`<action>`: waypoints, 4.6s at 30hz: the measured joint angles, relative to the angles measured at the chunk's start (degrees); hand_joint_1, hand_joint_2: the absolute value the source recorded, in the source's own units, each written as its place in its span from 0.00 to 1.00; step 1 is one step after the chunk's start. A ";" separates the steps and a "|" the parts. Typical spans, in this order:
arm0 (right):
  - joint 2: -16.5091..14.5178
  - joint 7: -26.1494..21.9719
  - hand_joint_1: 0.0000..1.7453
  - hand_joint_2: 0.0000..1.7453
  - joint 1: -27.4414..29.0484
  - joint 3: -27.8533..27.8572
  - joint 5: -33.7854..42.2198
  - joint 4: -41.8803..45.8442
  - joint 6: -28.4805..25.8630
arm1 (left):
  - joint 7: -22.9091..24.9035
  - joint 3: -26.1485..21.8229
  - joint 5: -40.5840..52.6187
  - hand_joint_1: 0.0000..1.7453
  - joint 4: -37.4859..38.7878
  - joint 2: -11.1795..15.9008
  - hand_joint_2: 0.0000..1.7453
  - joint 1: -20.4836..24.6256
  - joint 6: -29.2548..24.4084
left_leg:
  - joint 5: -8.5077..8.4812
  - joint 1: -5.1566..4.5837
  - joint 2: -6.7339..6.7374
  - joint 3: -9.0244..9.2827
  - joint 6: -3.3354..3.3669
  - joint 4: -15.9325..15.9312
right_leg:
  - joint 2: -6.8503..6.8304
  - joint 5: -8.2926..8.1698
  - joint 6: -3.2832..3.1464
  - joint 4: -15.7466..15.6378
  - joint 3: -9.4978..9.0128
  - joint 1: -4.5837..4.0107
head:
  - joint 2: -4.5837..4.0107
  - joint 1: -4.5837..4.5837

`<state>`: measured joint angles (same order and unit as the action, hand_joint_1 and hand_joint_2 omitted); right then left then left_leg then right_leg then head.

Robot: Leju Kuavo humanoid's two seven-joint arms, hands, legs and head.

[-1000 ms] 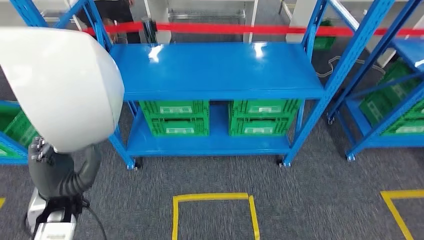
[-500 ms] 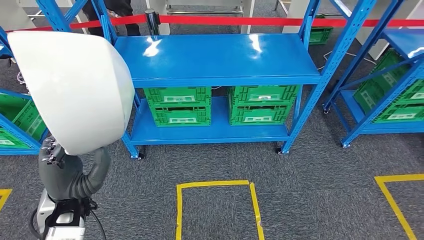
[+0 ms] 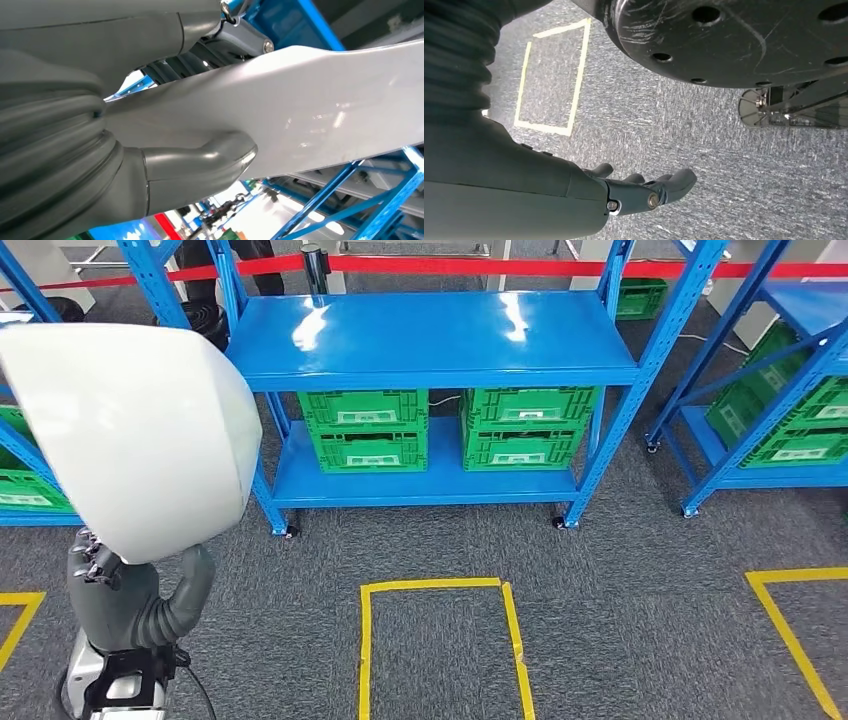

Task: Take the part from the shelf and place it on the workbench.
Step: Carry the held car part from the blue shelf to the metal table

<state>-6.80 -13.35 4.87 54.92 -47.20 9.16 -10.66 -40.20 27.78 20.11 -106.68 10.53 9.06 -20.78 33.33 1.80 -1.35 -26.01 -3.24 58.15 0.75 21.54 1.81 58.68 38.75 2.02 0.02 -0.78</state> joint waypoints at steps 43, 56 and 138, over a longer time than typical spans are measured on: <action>-0.02 1.03 0.00 0.00 -0.60 -0.77 -3.54 -0.05 0.30 | 0.07 0.23 -5.29 1.00 -1.69 0.61 1.00 -3.91 -5.02 | -3.67 -1.13 5.49 -4.36 3.96 0.64 | -0.91 6.65 -0.51 7.37 -0.93 -1.55 | 0.00 0.25; -0.12 -0.52 0.00 0.00 -0.27 -0.89 -3.44 -0.05 0.37 | 0.22 -1.46 -5.52 1.00 -0.75 -3.53 1.00 -6.31 -1.36 | 4.49 -1.48 1.24 -10.64 1.45 15.51 | 3.45 3.81 -3.26 0.05 -3.32 -1.55 | 0.00 0.43; -0.34 2.67 0.00 0.00 -0.15 -0.87 -3.18 -0.07 2.91 | 0.04 -10.93 0.82 1.00 5.84 -12.73 1.00 -2.39 10.70 | -2.21 -2.28 7.56 -3.63 3.75 0.54 | -5.42 4.52 -1.81 0.55 -3.63 -2.50 | 0.00 -0.43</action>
<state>-7.14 -10.68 4.73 54.05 -50.38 9.09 -7.75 -40.16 16.85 20.94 -100.84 -2.20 6.67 -10.08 31.12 -0.48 6.21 -29.64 0.50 58.69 -4.68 26.06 0.00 59.23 35.12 -0.48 0.02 -1.21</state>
